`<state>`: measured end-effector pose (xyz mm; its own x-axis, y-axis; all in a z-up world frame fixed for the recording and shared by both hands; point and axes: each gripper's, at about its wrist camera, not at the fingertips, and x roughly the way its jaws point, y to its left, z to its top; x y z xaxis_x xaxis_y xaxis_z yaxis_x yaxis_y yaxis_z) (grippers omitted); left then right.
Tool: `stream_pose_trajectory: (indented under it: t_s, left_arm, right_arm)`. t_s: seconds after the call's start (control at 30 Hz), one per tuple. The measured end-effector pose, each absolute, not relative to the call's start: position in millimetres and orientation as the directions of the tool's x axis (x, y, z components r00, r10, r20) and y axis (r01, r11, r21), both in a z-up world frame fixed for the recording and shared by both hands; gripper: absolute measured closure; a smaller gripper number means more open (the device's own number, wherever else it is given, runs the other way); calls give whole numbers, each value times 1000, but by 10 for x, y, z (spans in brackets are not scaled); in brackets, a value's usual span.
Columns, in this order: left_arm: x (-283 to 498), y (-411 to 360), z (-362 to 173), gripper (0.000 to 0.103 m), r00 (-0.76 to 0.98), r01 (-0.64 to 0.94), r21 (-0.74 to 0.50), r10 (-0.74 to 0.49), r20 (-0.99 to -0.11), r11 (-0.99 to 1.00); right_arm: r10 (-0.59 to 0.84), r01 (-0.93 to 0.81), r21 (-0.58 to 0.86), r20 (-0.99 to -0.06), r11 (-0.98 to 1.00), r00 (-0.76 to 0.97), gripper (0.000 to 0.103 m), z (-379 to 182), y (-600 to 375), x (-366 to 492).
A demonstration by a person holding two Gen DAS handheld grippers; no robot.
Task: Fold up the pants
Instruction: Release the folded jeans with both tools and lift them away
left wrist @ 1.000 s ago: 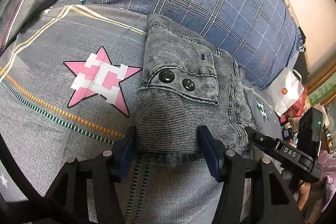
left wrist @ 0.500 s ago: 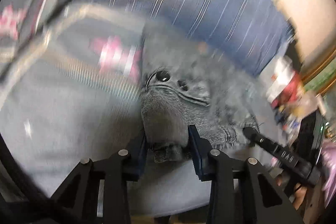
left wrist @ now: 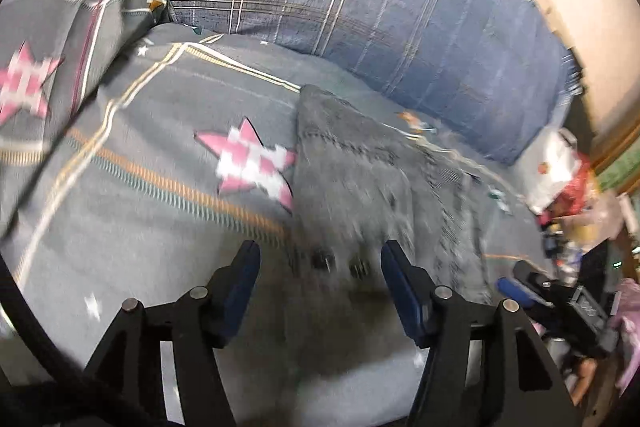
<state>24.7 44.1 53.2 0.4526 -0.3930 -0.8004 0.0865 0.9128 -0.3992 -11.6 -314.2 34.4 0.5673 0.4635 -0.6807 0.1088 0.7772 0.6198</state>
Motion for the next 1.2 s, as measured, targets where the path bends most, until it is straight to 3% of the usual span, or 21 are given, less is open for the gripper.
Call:
stream_pose_trajectory:
  t_s: [0.2,0.27,0.33,0.37,0.43,0.63,0.73,0.87,0.9,0.97,1.1,1.2]
  left_arm:
    - [681,428,168,39,406,81,-467,-456,-792,881]
    - [659,454,-10,47,389,48,-502,-479,-787,864]
    - [632,466,-38,70,394,34,-550,-517,-760,834]
    - [611,439,24,71,397,47,-558,-529,-750,828]
    - [558,366,140,76,432,93,-524,-508,-745,847]
    - [500,219,42,74,457,101,-390,-391,-799,915]
    - [499,139,38,65,473,120,-316,-334,-815,941]
    - [465,244,26,55,482,81,-360,-353,-802,930]
    - [445,237,42,47,494,73,-343,-333,-804,937]
    - [381,189,107,42,531,81,-271,-272,-802,959]
    - [185,102,223,35,573,101,-143,-175,-801,985]
    - [4,81,272,33,618,97,-76,-119,-777,992]
  right_arm:
    - [440,56,534,-746,843,500,20,325,-3017,397]
    - [481,53,571,-734,819,480,32,133,-3039,413]
    - [466,61,554,-750,830,470,39,-6,-3027,384]
    - [447,58,534,-759,844,474,42,0,-3020,385]
    - [423,38,499,-770,866,477,68,54,-2974,403]
    - [249,10,286,-849,958,466,84,116,-2771,401]
    - [251,28,295,-855,955,454,84,56,-2840,428]
    - [263,22,310,-841,950,472,82,72,-2849,399]
    - [268,25,319,-834,947,482,81,74,-2860,385]
    - [287,47,355,-820,934,495,73,88,-2930,324]
    - [348,119,472,-777,874,525,30,107,-3112,142]
    - [359,146,506,-759,850,543,26,103,-3157,-60]
